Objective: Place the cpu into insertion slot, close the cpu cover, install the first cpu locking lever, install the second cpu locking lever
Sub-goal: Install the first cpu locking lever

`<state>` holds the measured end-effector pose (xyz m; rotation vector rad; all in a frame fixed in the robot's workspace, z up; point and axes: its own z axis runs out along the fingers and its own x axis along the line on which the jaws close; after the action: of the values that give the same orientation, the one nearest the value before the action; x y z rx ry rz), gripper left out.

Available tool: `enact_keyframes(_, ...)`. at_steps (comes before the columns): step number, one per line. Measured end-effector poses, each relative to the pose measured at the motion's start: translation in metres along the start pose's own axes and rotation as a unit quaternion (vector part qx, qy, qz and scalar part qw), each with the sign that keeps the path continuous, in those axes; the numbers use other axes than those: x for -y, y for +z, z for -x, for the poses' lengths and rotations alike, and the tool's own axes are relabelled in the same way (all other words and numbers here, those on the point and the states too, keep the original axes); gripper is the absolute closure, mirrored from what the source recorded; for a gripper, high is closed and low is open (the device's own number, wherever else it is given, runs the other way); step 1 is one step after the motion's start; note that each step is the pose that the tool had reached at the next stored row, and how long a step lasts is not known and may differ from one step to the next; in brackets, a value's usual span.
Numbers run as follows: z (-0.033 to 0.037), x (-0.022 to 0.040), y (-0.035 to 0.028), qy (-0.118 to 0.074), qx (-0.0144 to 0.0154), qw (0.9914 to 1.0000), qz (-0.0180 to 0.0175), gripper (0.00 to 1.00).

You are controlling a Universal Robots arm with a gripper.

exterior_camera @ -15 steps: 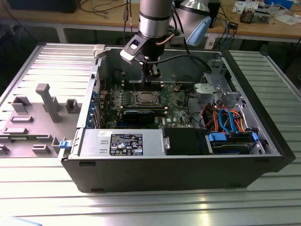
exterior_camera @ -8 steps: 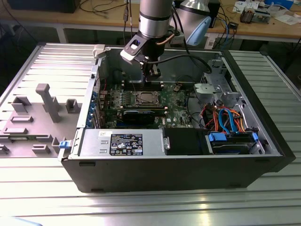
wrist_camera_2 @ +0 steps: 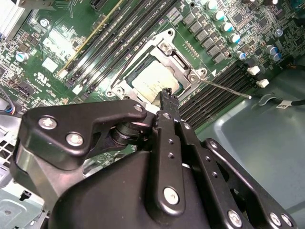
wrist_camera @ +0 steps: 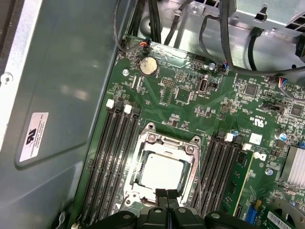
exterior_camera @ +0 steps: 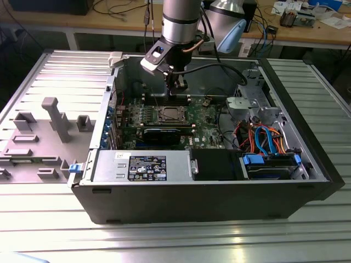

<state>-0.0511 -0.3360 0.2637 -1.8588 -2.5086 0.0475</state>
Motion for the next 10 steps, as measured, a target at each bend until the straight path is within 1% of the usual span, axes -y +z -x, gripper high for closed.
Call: enact_keyframes(10, 0.0, 0.0, 0.0, -0.008, 0.0003, 0.99997, 0.0, 0.89)
